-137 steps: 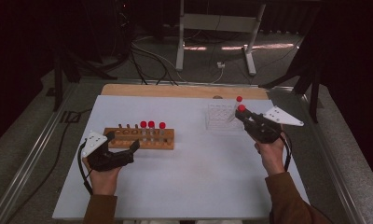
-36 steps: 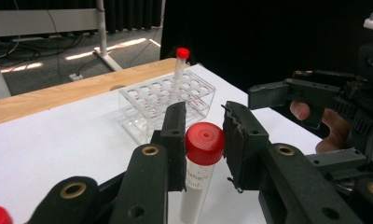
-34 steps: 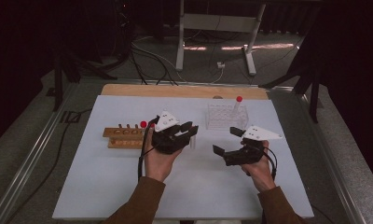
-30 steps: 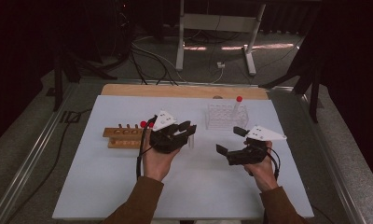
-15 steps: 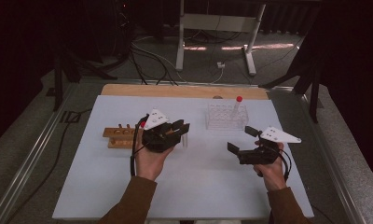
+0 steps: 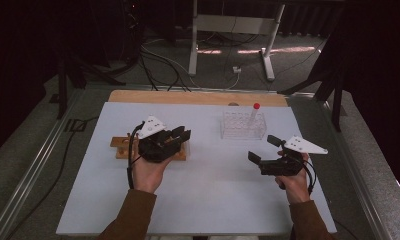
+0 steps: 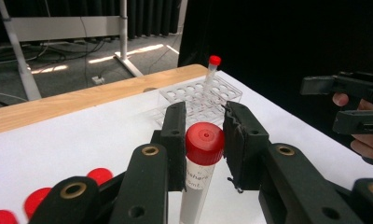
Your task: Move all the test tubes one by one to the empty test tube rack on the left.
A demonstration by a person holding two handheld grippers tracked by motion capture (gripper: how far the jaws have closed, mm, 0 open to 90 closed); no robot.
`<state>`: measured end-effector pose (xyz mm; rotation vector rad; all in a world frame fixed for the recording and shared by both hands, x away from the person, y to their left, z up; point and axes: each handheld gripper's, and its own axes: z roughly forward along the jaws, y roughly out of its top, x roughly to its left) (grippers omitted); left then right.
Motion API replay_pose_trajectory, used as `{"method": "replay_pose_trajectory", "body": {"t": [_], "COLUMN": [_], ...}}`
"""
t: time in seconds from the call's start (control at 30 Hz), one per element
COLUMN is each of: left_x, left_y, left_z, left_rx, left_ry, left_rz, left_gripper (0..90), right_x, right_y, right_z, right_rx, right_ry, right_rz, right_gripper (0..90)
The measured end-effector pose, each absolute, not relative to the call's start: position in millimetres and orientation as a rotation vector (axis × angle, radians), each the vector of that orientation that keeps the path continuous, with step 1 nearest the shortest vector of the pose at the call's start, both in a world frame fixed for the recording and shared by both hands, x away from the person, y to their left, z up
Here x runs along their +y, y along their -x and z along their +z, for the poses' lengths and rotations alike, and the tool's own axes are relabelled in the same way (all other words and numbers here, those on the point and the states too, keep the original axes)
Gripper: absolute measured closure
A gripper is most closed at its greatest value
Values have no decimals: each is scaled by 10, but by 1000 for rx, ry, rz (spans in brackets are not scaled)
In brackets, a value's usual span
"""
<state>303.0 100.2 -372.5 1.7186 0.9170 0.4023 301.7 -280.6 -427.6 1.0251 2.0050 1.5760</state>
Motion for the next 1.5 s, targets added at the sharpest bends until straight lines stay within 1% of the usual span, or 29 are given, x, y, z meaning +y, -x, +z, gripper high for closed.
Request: {"method": "replay_pose_trajectory", "body": {"t": [0.63,1.5], "left_x": [1327,1648], "left_y": [-3021,-3111], "left_z": [-3668,-3615], "left_rx": [957,1023], "left_ry": [-1697,-1686], "left_rz": [458,542], "left_gripper": [718,718], "right_x": [-2841,-2877], "right_y": [-3012,-3022], "right_z": [-4271,-4286], "right_rx": [1995,1989], "right_ry": [-1028,-1044], "right_rz": [1585,1593], "right_gripper": [0,0]}}
